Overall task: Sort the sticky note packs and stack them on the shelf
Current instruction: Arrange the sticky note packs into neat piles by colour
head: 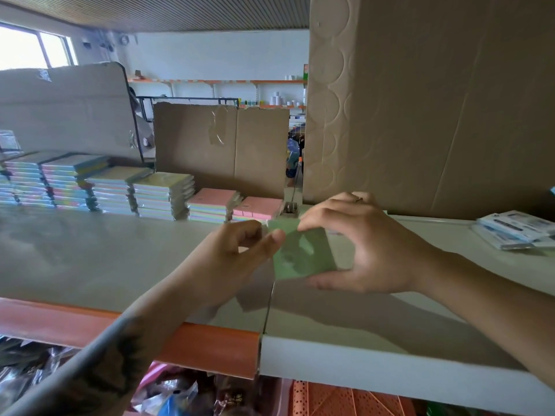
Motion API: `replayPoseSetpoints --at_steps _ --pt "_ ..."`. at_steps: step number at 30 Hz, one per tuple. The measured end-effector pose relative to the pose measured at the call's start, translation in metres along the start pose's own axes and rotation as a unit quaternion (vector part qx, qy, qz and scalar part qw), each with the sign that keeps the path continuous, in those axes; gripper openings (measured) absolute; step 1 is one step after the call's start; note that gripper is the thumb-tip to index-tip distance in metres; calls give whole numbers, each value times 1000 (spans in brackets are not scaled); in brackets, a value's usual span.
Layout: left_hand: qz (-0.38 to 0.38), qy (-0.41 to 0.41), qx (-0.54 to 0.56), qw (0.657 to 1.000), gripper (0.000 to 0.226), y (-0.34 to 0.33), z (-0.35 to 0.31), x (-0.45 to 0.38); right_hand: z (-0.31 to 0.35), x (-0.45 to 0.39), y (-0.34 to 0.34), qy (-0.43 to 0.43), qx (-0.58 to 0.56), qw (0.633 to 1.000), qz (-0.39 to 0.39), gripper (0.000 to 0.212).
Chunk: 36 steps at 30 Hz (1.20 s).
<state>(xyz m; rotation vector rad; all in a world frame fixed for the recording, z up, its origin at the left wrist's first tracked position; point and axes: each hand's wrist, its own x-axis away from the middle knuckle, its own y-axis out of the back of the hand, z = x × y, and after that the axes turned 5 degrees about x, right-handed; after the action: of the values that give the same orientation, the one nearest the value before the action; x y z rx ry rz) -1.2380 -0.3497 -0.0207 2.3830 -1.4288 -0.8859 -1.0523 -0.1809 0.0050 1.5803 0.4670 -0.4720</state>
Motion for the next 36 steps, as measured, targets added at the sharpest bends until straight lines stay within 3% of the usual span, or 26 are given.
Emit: replayPoseSetpoints --at_steps 2,5,10,18,27,33,36 --pt "6 6 -59 998 53 -2 2 3 -18 -1 8 -40 -3 999 -7 65" --pt "39 11 -156 987 69 -1 -2 6 -57 3 19 -129 -6 992 -12 66" --pt "187 28 -328 926 85 -6 -6 10 -109 25 23 -242 -4 968 63 52" --pt "223 52 -359 905 87 -8 -4 9 -132 36 5 -322 -79 936 115 40" --pt "215 47 -353 909 87 -8 -2 8 -124 33 1 -346 -111 925 112 36" --pt "216 39 -355 909 92 -7 0 8 -111 33 12 -333 -87 933 111 51" --pt "201 13 -352 914 93 -9 -3 6 -109 39 36 -340 -97 930 99 38"
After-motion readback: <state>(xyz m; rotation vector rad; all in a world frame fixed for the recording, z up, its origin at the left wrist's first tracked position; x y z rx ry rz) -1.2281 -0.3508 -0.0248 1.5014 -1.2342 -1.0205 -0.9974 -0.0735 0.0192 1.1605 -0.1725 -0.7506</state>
